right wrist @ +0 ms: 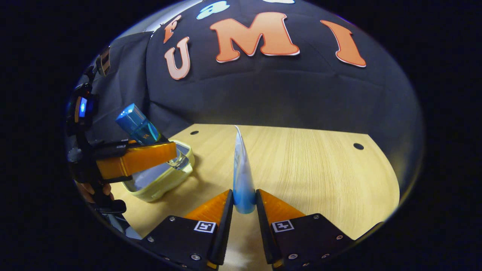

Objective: First open the suitcase, pack the skin care products into it, and then close the suitcase.

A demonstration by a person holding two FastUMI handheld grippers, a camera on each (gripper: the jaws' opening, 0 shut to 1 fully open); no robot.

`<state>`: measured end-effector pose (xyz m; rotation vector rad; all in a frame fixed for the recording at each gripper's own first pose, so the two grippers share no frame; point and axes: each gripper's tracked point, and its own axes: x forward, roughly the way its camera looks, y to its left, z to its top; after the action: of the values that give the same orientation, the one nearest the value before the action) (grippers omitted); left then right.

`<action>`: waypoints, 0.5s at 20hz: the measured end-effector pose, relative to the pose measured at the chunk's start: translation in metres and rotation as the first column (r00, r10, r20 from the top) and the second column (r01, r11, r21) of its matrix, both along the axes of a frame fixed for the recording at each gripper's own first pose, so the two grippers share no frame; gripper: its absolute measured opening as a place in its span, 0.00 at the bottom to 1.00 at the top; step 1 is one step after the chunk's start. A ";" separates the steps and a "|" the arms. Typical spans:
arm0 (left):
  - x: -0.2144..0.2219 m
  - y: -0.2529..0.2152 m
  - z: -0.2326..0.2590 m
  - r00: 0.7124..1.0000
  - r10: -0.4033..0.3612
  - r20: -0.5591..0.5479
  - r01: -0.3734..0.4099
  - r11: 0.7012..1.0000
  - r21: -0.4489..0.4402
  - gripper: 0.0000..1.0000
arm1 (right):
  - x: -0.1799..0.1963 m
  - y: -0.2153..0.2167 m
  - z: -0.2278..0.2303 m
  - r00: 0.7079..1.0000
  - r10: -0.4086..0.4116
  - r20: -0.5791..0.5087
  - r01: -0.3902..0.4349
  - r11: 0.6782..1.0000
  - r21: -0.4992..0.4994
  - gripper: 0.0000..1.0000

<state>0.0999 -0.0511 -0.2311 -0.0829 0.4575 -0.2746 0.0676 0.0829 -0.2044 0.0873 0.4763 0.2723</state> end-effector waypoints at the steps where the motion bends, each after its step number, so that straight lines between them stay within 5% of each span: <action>1: 0.001 0.009 0.009 1.000 0.011 -0.006 -0.011 1.000 0.006 0.45 | -0.001 0.006 0.012 1.000 0.011 0.002 -0.011 1.000 0.000 0.40; 10: -0.012 0.126 0.034 0.993 0.101 -0.066 -0.095 0.991 0.094 0.46 | -0.002 0.075 0.068 0.994 0.104 0.028 -0.104 0.995 -0.008 0.40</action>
<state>0.0880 0.0753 -0.1969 -0.0268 0.5340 -0.1545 0.0660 0.1575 -0.1366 0.0520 0.4537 0.3735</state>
